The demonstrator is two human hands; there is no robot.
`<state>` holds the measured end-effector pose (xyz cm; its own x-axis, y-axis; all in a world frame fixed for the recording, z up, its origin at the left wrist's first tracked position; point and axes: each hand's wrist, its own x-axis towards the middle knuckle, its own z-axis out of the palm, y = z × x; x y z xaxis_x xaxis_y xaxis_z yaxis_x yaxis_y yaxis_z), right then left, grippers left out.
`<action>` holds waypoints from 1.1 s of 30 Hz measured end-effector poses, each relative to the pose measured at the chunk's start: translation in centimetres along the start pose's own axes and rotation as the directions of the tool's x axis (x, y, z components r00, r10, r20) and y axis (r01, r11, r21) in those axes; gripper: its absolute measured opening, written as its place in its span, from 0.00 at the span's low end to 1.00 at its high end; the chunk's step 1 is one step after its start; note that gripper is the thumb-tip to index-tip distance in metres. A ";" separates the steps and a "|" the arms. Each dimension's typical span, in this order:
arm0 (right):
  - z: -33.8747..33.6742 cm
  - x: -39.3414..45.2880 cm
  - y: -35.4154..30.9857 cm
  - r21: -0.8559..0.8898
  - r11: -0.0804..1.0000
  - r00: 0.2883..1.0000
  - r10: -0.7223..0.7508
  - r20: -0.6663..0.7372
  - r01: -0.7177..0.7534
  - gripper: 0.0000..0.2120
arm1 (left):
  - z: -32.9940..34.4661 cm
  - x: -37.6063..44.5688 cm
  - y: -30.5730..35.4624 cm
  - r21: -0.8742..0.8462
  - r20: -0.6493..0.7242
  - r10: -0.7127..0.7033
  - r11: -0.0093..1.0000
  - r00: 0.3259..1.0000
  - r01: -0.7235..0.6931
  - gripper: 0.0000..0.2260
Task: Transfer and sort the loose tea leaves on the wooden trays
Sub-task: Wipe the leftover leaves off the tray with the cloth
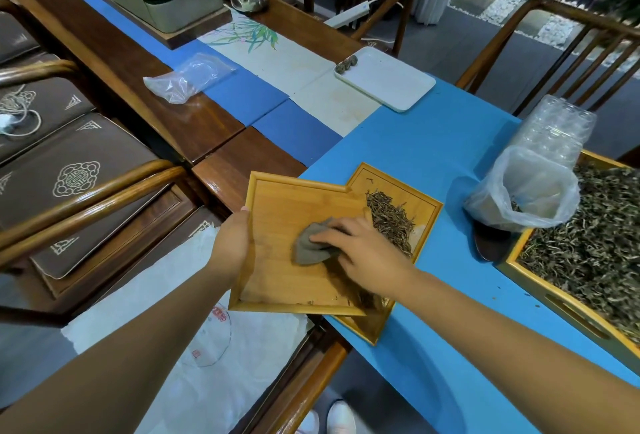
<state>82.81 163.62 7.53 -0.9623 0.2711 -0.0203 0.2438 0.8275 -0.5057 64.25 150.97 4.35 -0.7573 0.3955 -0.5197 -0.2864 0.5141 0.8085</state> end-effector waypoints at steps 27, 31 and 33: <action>1.0 2.5 1.2 -0.172 0.984 0.993 -0.021 0.117 0.041 0.26 | -0.5 0.2 0.4 -0.046 0.015 -0.044 0.998 0.999 0.044 0.14; -0.2 0.4 3.9 -0.249 0.968 0.975 0.079 0.206 -0.026 0.22 | -1.1 0.3 0.2 -0.036 -0.001 -0.025 0.999 1.000 0.025 0.14; -0.9 -0.5 4.5 -0.270 0.962 0.969 0.105 0.222 -0.042 0.23 | -1.2 -0.2 0.4 -0.029 0.003 0.032 0.999 0.999 -0.032 0.13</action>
<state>84.45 167.60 6.03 -0.9341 0.2403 -0.2638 0.3073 0.9175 -0.2524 63.64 150.19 5.12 -0.7641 0.4140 -0.4947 -0.2795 0.4787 0.8323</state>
